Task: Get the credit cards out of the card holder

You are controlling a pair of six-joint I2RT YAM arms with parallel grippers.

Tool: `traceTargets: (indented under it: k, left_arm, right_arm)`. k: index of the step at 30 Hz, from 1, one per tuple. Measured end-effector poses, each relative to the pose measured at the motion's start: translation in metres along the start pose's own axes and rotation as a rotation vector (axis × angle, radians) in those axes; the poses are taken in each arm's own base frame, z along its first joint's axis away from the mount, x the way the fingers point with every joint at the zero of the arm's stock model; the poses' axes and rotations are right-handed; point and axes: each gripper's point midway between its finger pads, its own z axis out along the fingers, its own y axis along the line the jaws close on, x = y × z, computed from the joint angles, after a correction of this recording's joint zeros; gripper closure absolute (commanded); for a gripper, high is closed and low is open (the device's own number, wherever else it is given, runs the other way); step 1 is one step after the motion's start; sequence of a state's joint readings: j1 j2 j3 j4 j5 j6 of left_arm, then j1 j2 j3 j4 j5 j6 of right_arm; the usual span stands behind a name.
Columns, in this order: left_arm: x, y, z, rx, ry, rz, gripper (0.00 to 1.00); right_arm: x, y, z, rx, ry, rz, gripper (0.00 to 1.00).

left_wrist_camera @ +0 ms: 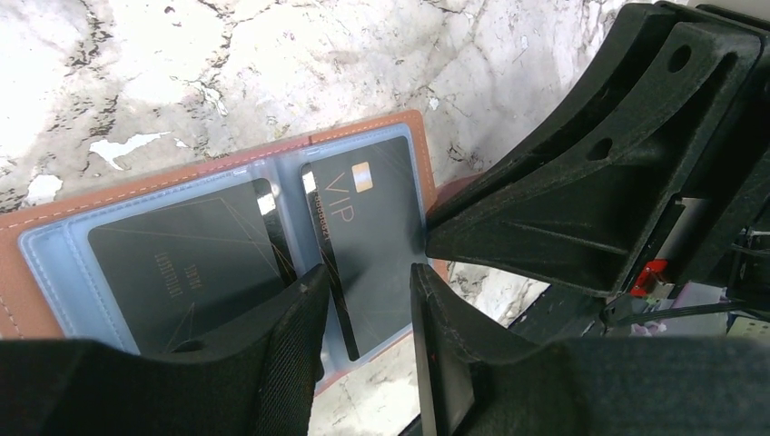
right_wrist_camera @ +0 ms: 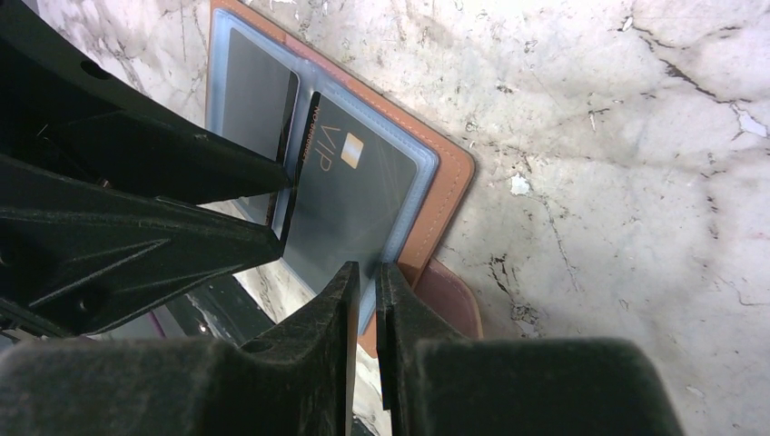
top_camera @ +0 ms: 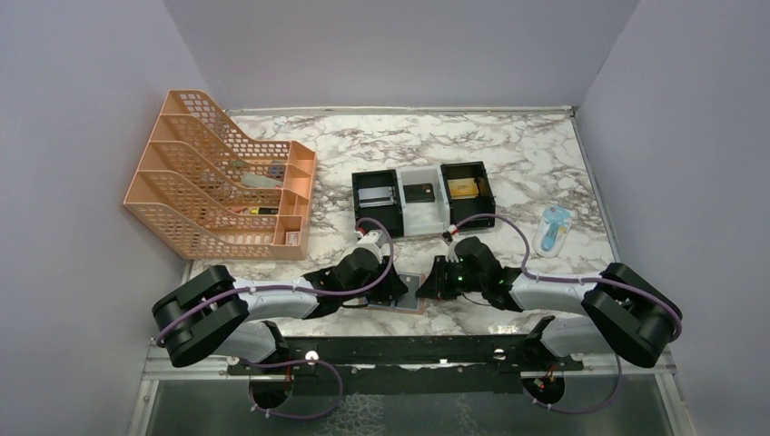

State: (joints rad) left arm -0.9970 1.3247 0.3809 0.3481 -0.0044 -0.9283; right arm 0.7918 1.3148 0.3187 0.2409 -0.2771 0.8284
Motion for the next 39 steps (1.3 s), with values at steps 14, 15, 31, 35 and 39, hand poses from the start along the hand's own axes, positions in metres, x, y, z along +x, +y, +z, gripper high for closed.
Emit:
traceTargets:
  k: [14,15,31,35,39]
  left_arm:
    - [0.003,0.003,0.003,-0.014,0.009,-0.02,0.67]
    - [0.003,0.004,0.003,-0.016,0.008,-0.024,0.66]
    - [0.004,0.011,0.004,-0.043,-0.001,-0.039,0.79]
    - [0.005,0.012,0.005,-0.05,0.005,-0.045,0.86]
    - [0.006,0.013,0.005,-0.052,0.006,-0.048,0.98]
  right_arm:
    - [0.001,0.0,0.0,-0.015,-0.015,0.01,0.86]
    - [0.001,0.0,0.0,-0.015,-0.015,0.01,0.86]
    - [0.001,0.0,0.0,-0.016,-0.016,0.01,0.87]
    - [0.001,0.0,0.0,-0.016,-0.016,0.01,0.87]
    - [0.001,0.0,0.0,-0.016,-0.016,0.01,0.87]
